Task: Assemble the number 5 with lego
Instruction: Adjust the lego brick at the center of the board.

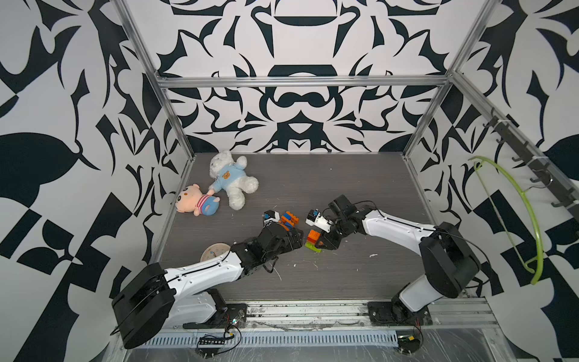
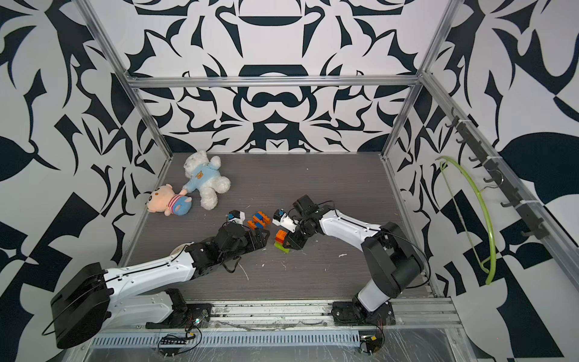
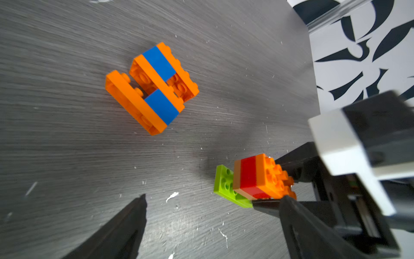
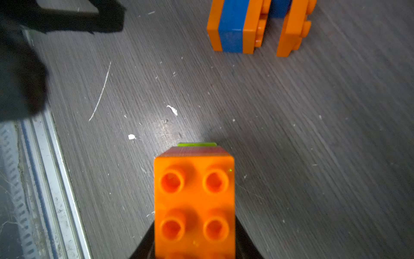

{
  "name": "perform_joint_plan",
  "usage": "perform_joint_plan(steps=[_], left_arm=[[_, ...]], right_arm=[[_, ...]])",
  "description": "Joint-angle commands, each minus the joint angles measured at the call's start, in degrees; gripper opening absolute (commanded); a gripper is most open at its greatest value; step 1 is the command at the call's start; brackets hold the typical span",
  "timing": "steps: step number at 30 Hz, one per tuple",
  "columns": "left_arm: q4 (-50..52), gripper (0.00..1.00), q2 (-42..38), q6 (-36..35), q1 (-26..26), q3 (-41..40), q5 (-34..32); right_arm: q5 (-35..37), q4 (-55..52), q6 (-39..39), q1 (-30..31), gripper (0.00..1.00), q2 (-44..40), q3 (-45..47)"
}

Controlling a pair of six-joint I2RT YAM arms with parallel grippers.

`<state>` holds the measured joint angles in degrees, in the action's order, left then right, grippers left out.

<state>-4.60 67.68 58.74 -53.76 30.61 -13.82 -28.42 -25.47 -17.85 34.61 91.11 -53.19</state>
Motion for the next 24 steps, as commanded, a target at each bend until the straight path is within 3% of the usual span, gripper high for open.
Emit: perform_joint_plan(steps=[1,14,24], left_arm=[[1.6,0.99,-1.8,0.6,-0.2,-1.4,-3.0],[1.9,0.99,-0.6,0.5,-0.2,-0.8,-2.5],[1.9,0.99,0.3,0.5,-0.2,-0.6,-1.9]], right_arm=[[-3.7,-0.4,2.6,0.2,0.38,0.4,-1.7],[-5.9,-2.3,3.6,0.2,0.39,6.4,-4.7],[-6.0,-4.5,4.1,-0.2,0.48,8.8,-7.0]])
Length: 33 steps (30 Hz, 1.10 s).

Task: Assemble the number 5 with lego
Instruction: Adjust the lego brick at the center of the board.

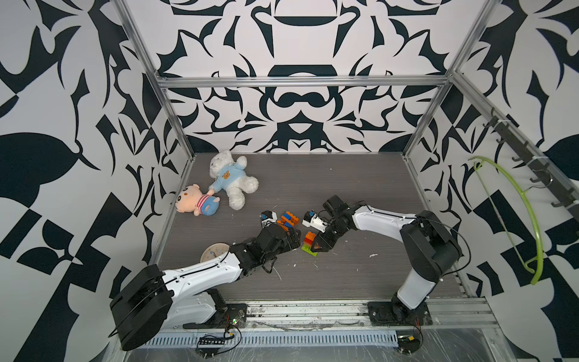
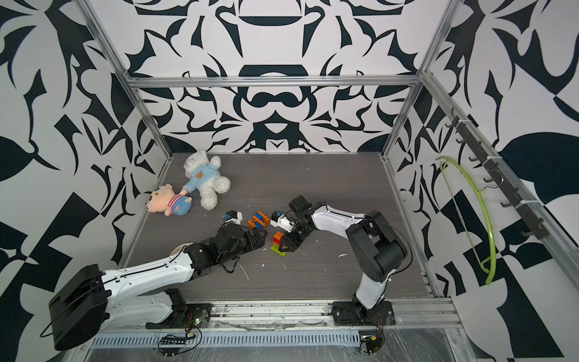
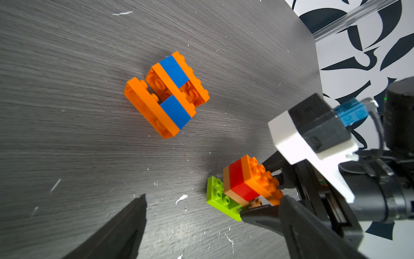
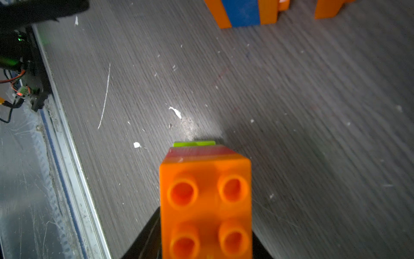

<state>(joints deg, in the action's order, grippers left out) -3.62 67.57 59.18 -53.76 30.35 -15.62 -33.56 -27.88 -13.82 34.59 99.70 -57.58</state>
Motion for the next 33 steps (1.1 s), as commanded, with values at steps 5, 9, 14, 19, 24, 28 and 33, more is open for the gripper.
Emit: perform_joint_plan(steps=[5,9,14,19,24,28,33], left_arm=[[1.0,0.99,0.6,0.2,-0.3,-0.4,0.1],[1.0,0.99,0.5,0.3,-0.2,-0.5,0.1],[1.0,0.99,0.9,0.1,-0.2,0.0,0.2],[0.6,0.99,1.6,0.1,-0.2,0.1,0.6],[0.4,0.99,1.6,0.2,-0.2,0.0,0.7],[0.5,0.99,1.5,0.2,-0.3,0.1,0.8],[0.7,0.99,1.3,0.2,-0.2,0.1,0.7]], right_arm=[[-0.6,-2.3,0.9,-1.2,0.51,0.7,-3.3],[0.6,-3.1,1.6,-2.4,0.55,0.9,-4.2],[1.4,-4.4,2.3,-3.9,0.58,1.9,-5.2],[2.4,-4.6,3.1,-4.8,0.6,2.0,-5.2],[3.9,-5.3,3.2,-5.4,0.61,2.3,-5.6],[5.2,-6.2,4.1,-5.7,0.63,3.2,-6.6],[6.2,-6.9,4.6,-5.8,0.68,3.1,-7.3]])
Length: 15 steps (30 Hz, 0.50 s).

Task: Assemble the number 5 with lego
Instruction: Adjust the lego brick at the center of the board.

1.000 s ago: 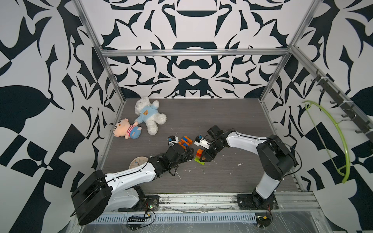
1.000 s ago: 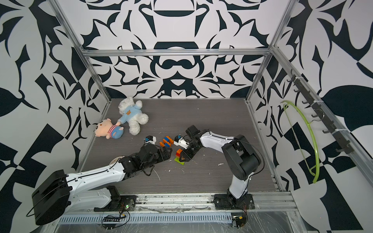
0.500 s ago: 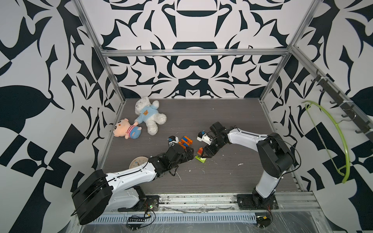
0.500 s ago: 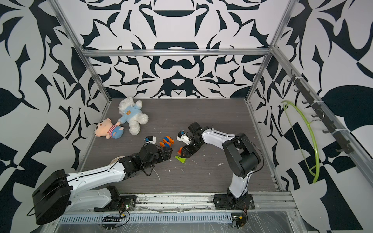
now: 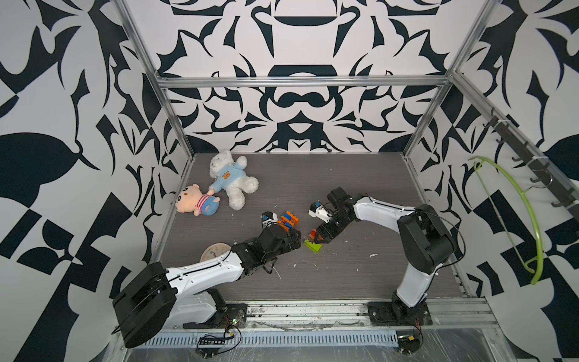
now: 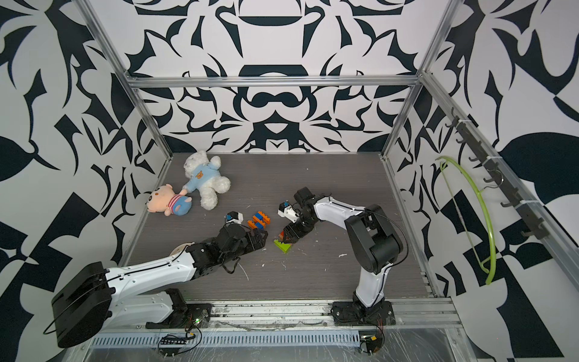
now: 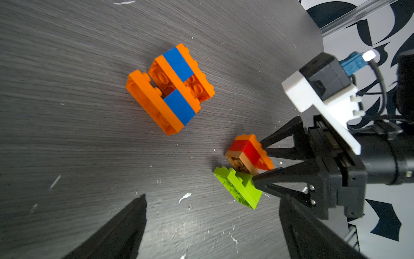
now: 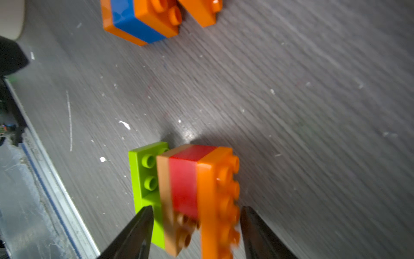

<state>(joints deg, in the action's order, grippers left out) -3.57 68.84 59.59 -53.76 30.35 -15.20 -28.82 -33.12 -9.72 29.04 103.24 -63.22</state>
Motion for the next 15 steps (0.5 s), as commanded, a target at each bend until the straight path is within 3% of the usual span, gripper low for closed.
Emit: perform_joint_plan(steps=[1,8,15], left_arm=[[0.8,0.99,0.0,-0.3,-0.2,0.1,0.2],[3.2,0.99,-0.9,-1.4,-0.2,1.0,-1.0],[14.0,0.99,-5.2,-6.0,0.2,5.0,-10.3]], right_arm=[[1.6,-1.7,0.6,-0.4,0.69,-0.5,-1.7],[5.0,-1.6,1.6,-0.7,0.72,-4.1,-1.6],[16.4,3.1,4.8,-0.7,0.73,-19.2,2.2]])
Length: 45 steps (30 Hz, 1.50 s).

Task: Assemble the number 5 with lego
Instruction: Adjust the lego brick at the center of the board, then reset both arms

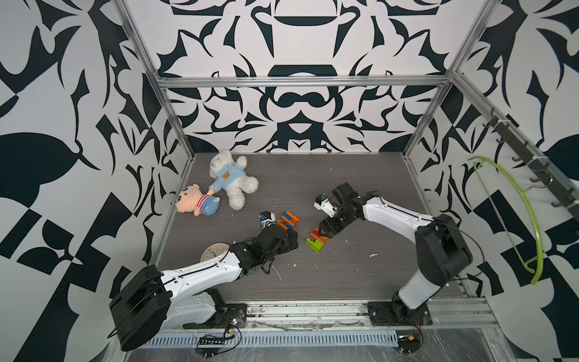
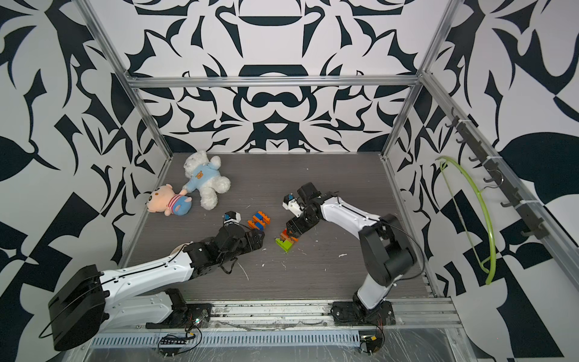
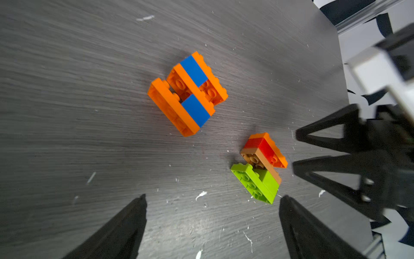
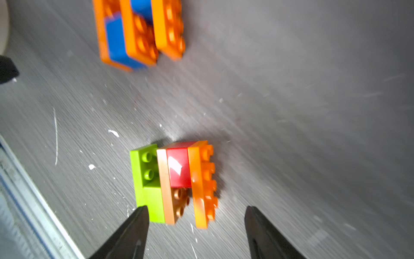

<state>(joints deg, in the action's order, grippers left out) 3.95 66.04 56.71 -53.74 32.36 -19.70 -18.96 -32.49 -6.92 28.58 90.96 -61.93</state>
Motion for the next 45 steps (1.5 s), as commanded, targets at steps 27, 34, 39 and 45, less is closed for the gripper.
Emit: perform_joint_plan(steps=[27,34,39,45], left_arm=[[-17.9,0.99,-11.6,-45.3,34.5,-10.1,-21.2],[-34.4,0.99,-2.8,-50.0,37.4,-15.6,-14.8],[-42.1,0.99,3.7,-51.3,39.3,-15.4,-11.2],[-45.5,0.99,12.0,-55.2,40.0,-11.2,-10.4]], right_arm=[[40.6,51.9,10.4,-21.9,0.9,-23.2,32.0],[27.0,71.3,7.7,-23.3,0.89,-15.9,37.1],[23.9,74.4,2.2,-23.3,0.88,-12.2,35.7],[25.1,73.8,2.7,-23.5,0.87,-10.9,34.3]])
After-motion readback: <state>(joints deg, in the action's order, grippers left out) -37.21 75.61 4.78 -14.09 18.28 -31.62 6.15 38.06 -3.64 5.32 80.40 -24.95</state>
